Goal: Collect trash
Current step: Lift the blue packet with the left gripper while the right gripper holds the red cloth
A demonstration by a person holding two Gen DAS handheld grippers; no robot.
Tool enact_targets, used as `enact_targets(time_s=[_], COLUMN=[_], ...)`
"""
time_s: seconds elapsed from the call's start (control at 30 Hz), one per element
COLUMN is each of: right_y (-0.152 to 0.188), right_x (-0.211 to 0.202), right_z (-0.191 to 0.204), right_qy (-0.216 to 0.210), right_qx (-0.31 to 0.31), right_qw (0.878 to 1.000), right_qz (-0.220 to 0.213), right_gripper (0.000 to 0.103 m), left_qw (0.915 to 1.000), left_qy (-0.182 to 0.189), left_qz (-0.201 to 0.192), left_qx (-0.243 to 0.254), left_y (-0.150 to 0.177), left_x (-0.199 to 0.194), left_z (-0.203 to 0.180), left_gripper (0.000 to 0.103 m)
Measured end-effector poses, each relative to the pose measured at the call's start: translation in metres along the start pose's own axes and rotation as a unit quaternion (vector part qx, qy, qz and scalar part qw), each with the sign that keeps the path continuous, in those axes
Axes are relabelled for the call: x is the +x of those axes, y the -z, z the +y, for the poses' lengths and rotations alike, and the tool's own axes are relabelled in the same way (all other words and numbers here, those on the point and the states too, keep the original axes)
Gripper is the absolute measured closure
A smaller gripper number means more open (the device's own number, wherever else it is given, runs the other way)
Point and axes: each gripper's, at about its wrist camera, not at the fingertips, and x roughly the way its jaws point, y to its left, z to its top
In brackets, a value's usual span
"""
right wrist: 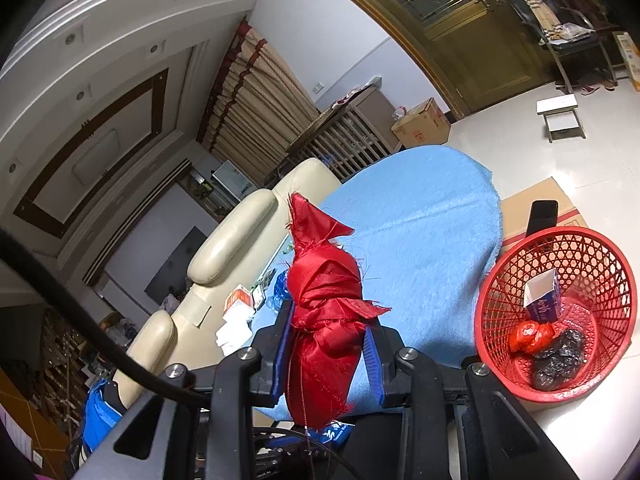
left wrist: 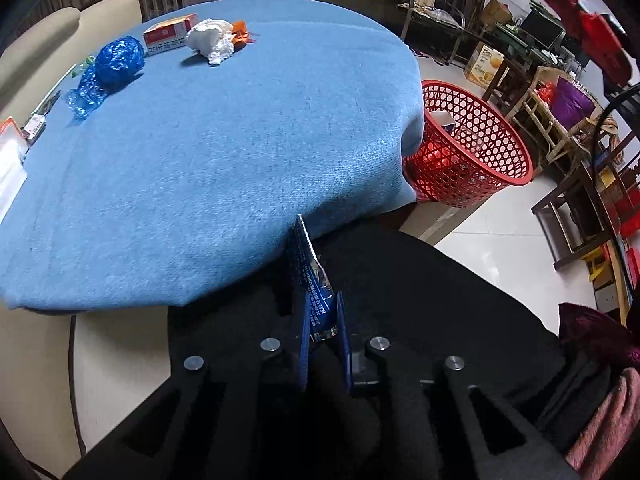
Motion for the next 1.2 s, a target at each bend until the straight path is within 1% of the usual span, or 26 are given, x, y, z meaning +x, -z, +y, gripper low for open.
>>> enact_targets(time_s=[0.2, 0.37, 0.4, 0.43, 0.57, 0.63, 0.77, 0.8, 0.87, 0.9, 0.97, 1.0, 1.03, 1.1, 1.2], right_y=[0.004, 0.008, 0.008, 0.009, 0.014, 0.018, 0.03, 0.032, 0.034, 0.033, 0.032, 0.031, 0.032, 0.033, 0.037], right_x=[0.009, 0.016, 0.019, 0.022, 0.035, 0.043, 0.061, 0.062, 0.065, 0.065, 0.065, 0.065, 0.065, 0.066, 0.067], right_z=[-0.002, 0.002, 0.004, 0.004, 0.012, 0.017, 0.022, 0.023, 0.02, 0.02, 0.019, 0.019, 0.02, 0.021, 0.02], right_qy=[-0.002, -0.005, -0.007, -0.01, -0.015, -0.018, -0.014, -0.012, -0.012, -0.012, -0.013, -0.014, -0.014, -0.014, -0.012], right_qx=[0.002, -0.008, -0.01, -0.01, -0.024, -0.033, -0.048, -0.049, -0.045, -0.043, -0.041, -0.04, -0.04, -0.042, -0.044], right_qw=[1.0, 1.0, 1.0, 1.0, 0.999, 0.998, 0.995, 0.995, 0.994, 0.995, 0.995, 0.995, 0.995, 0.995, 0.994], right_qz=[0.011, 0.02, 0.023, 0.027, 0.046, 0.059, 0.087, 0.091, 0.095, 0.094, 0.091, 0.09, 0.089, 0.091, 0.096], right_gripper=[0.069, 0.069, 0.069, 0.069, 0.069, 0.069, 0.069, 0.069, 0.069, 0.069, 0.069, 0.069, 0.069, 0.069, 0.069], left_qw=[0.9998, 0.9994, 0.9992, 0.9989, 0.9974, 0.9976, 0.9977, 0.998, 0.9989, 0.9991, 0.9992, 0.9992, 0.9992, 0.9995, 0.999], left_qy=[-0.003, -0.01, -0.012, -0.014, -0.013, -0.006, 0.041, 0.044, 0.039, 0.037, 0.039, 0.041, 0.039, 0.029, 0.039], left_qz=[-0.006, -0.021, -0.025, -0.031, -0.05, -0.05, -0.043, -0.036, -0.023, -0.021, -0.012, -0.001, 0.004, 0.009, 0.02], left_qx=[-0.017, -0.026, -0.029, -0.034, -0.05, -0.048, -0.033, -0.027, -0.014, -0.009, 0.001, 0.002, 0.002, 0.007, 0.011], left_y=[0.009, 0.014, 0.015, 0.016, 0.018, 0.018, 0.015, 0.013, 0.007, 0.004, -0.003, -0.006, -0.008, -0.013, -0.021], left_x=[-0.01, -0.023, -0.025, -0.028, -0.037, -0.038, -0.032, -0.029, -0.02, -0.016, -0.006, 0.001, 0.007, 0.018, 0.031], left_z=[0.011, 0.015, 0.017, 0.02, 0.03, 0.031, 0.022, 0.019, 0.012, 0.009, 0.005, 0.005, 0.004, 0.002, -0.001], left_gripper=[0.091, 0.093, 0.094, 0.1, 0.101, 0.101, 0.101, 0.101, 0.097, 0.093, 0.075, 0.057, 0.051, 0.051, 0.051])
